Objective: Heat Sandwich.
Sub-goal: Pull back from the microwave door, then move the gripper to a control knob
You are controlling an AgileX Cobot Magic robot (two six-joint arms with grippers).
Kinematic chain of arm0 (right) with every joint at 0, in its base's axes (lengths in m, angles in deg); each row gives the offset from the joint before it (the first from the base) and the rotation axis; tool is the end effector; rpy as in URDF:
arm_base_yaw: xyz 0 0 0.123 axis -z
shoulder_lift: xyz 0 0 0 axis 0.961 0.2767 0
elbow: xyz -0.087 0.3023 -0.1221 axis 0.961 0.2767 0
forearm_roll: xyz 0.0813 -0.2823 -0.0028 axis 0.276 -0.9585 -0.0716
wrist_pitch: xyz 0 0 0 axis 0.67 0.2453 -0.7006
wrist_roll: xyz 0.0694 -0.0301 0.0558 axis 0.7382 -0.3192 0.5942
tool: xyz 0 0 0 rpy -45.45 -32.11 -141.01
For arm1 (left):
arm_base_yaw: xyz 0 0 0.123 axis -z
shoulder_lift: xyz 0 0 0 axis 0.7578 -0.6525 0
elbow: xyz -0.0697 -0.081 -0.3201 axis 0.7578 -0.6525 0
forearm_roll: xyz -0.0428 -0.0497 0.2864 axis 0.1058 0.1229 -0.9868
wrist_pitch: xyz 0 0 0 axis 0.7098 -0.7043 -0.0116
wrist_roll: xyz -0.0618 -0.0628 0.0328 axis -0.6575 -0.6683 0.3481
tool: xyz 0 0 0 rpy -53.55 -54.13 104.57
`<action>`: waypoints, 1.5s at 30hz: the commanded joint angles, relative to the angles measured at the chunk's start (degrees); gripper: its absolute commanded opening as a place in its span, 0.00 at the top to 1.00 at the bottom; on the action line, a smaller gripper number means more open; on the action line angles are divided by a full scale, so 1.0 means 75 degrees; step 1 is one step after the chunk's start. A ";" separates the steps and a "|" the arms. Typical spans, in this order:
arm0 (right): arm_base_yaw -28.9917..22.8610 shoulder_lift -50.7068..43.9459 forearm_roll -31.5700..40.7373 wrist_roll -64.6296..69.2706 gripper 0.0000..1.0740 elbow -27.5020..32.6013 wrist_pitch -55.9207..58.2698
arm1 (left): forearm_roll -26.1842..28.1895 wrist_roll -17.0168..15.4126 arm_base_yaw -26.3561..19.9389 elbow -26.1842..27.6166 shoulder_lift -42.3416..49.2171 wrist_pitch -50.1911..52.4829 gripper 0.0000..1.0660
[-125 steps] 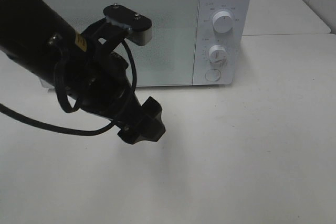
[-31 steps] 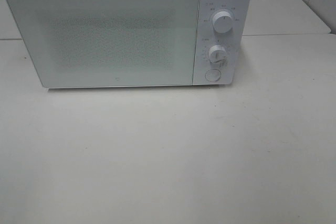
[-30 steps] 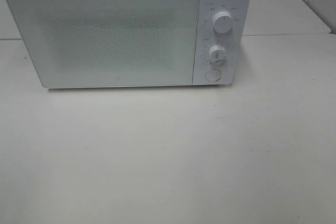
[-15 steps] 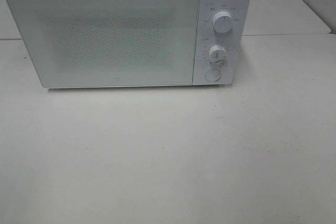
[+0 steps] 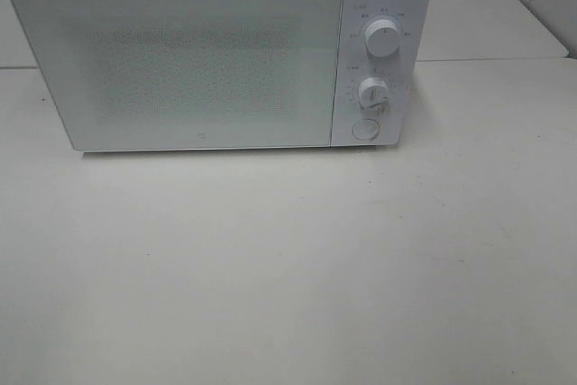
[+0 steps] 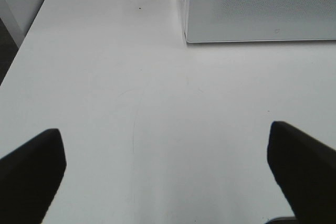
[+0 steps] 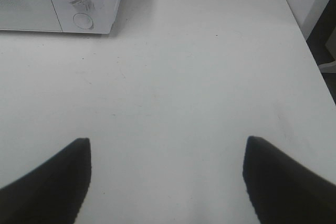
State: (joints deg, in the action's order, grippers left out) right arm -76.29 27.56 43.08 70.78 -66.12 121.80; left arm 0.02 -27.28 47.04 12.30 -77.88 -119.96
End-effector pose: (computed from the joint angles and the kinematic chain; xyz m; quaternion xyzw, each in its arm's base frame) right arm -0.0188 -0.0029 0.3011 -0.0169 0.8441 -0.0024 0.5359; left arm -0.0171 -0.0065 0.2974 0.0113 0.8469 -0.0089 0.5315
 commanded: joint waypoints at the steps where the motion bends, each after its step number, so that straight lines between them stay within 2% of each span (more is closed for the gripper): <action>1: 0.0046 -0.0153 -0.0038 0.0000 0.29 0.0031 -0.0053 | 0.0038 -0.0046 0.0008 -0.0023 0.0222 0.0015 0.05; 24: 0.0038 -0.0023 0.0031 0.0000 0.29 -0.0176 -0.0466 | 0.0038 -0.0046 0.0008 -0.0023 0.0222 0.0015 0.05; 33: 0.0038 0.1115 0.0306 0.0000 0.29 -0.0183 -0.1528 | 0.0038 -0.0046 0.0008 -0.0023 0.0222 0.0015 0.05; 45: 0.0038 0.2590 0.0306 0.0000 0.29 0.0313 -0.2979 | 0.0038 -0.0038 0.0008 -0.0023 0.0222 0.0015 0.05</action>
State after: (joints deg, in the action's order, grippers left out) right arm -76.29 45.84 45.20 70.78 -64.28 101.97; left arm 0.02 -27.28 47.04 12.30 -77.88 -119.96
